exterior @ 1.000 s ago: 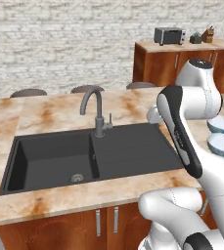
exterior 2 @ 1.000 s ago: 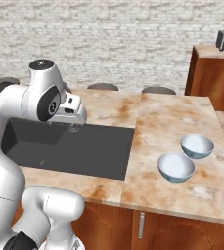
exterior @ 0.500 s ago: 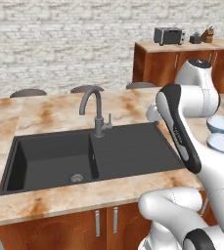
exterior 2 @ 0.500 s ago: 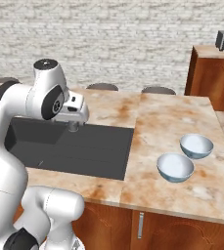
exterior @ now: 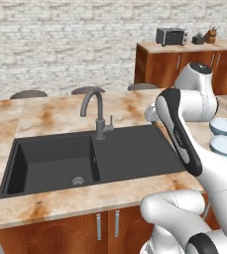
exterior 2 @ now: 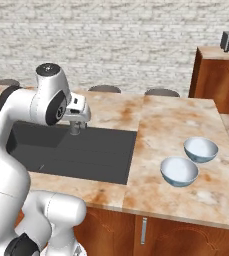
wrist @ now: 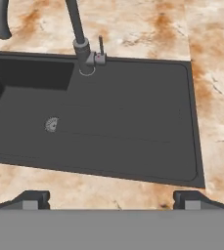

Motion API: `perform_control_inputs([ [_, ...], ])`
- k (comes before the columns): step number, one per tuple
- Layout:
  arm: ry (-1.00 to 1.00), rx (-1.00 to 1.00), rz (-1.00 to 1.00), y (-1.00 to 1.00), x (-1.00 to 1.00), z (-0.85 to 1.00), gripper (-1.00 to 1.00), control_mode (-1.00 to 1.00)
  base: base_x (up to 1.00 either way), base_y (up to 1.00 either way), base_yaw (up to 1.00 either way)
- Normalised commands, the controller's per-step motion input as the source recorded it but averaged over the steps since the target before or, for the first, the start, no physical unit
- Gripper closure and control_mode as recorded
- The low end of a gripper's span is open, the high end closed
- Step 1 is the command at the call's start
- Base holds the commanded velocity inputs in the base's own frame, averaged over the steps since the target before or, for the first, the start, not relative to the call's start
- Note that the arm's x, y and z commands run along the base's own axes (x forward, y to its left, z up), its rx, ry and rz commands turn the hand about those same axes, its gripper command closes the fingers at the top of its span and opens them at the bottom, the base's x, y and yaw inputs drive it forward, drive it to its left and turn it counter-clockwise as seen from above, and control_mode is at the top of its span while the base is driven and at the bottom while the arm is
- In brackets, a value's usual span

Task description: Rinse each bowl for a few seconds and place them down in the sink or on the counter.

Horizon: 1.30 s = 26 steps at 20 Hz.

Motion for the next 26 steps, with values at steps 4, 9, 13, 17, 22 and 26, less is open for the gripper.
perform_control_inputs([
  [4,-0.14,0.0,0.06,0.21,0.1,-0.12,-1.0,-1.0,0.0,0.0,0.0],
  [9,-0.12,0.0,0.07,0.16,0.17,-0.14,-1.0,-1.0,0.0,0.0,0.0],
  [13,-0.09,0.02,0.06,0.09,0.23,-0.12,-1.0,-1.0,0.0,0.0,0.0],
  [17,-0.05,0.01,0.05,0.04,0.3,-0.11,-1.0,-1.0,0.0,0.0,0.0],
  [22,-0.05,0.0,0.05,0.0,0.29,-0.11,-1.0,-1.0,0.0,0.0,0.0],
  [26,-0.09,0.0,0.06,0.0,0.23,-0.13,-1.0,-1.0,0.0,0.0,0.0],
])
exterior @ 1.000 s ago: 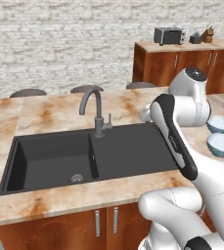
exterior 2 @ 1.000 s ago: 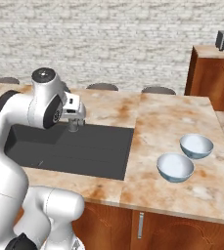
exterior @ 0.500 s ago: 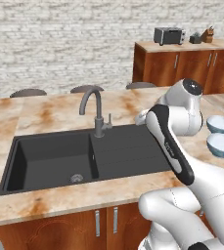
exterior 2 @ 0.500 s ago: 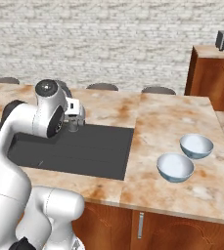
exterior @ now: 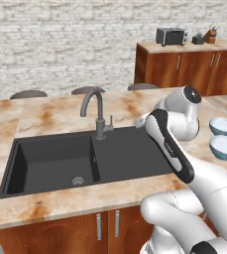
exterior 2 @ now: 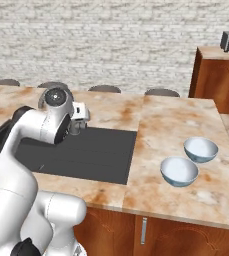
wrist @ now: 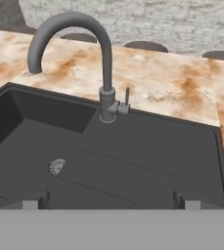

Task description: Rinse each bowl for a few seconds and place them down in the sink or on the counter.

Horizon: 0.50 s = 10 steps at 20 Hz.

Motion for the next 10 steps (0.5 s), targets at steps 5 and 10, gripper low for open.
perform_control_inputs([
  [5,-0.09,0.0,0.04,0.0,0.21,-0.14,-1.0,-1.0,0.0,0.0,0.0],
  [10,-0.08,0.02,0.03,0.0,0.22,-0.16,-1.0,-1.0,0.0,0.0,0.0],
])
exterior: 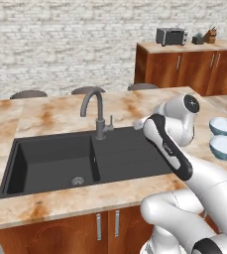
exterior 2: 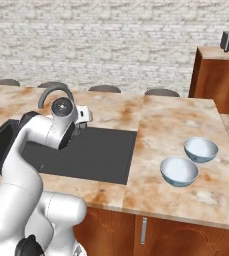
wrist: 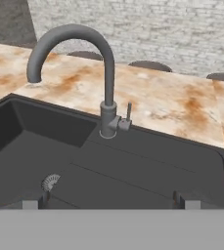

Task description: Rinse each bowl for a few seconds and place them down in the sink or on the counter.

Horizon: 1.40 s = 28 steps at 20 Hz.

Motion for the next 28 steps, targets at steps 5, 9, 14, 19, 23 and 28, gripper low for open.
perform_control_inputs([
  [5,-0.09,0.02,0.04,0.0,0.21,-0.17,-1.0,-1.0,0.0,0.0,0.0],
  [9,-0.09,0.03,0.04,0.0,0.2,-0.16,-1.0,-1.0,0.0,0.0,0.0],
  [14,-0.09,0.03,0.05,0.0,0.16,-0.19,-1.0,-1.0,0.0,0.0,0.0],
  [19,-0.1,0.03,0.06,0.0,0.2,-0.18,-1.0,-1.0,0.0,0.0,0.0],
  [23,-0.11,0.02,0.08,0.03,0.24,-0.15,-1.0,-1.0,0.0,0.0,0.0],
  [28,-0.12,0.03,0.08,0.03,0.25,-0.14,-1.0,-1.0,0.0,0.0,0.0],
])
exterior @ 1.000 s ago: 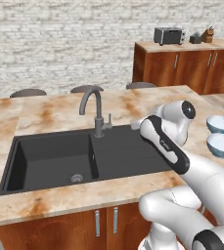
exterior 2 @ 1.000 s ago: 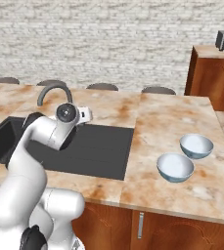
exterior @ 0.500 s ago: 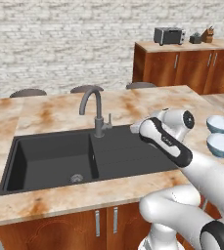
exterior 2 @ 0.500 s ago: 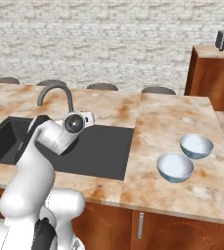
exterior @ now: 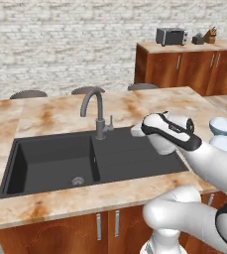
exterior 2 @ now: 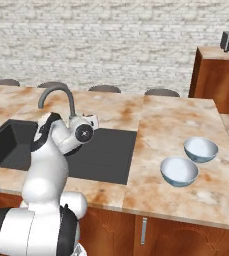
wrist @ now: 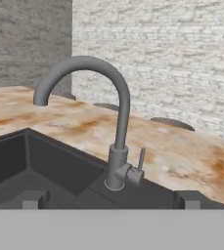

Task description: Rinse each bowl for a few seconds and place them down in the sink or on the counter.

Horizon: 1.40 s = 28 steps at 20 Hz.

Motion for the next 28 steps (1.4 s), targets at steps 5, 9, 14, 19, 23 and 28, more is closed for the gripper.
perform_control_inputs([
  [5,-0.06,0.04,0.05,0.07,0.24,-0.15,-1.0,-1.0,0.0,0.0,0.0],
  [9,0.01,0.02,0.03,0.1,0.27,-0.13,-1.0,-1.0,0.0,0.0,0.0],
  [14,0.01,0.0,0.0,0.14,0.26,-0.08,-1.0,-1.0,0.0,0.0,0.0],
  [19,0.0,0.02,-0.02,0.09,0.29,-0.03,-1.0,-1.0,0.0,0.0,0.0],
  [23,0.0,0.04,-0.03,0.02,0.31,-0.04,-1.0,-1.0,0.0,0.0,0.0],
  [28,0.0,0.04,-0.01,0.0,0.35,0.0,-1.0,-1.0,0.0,0.0,0.0],
])
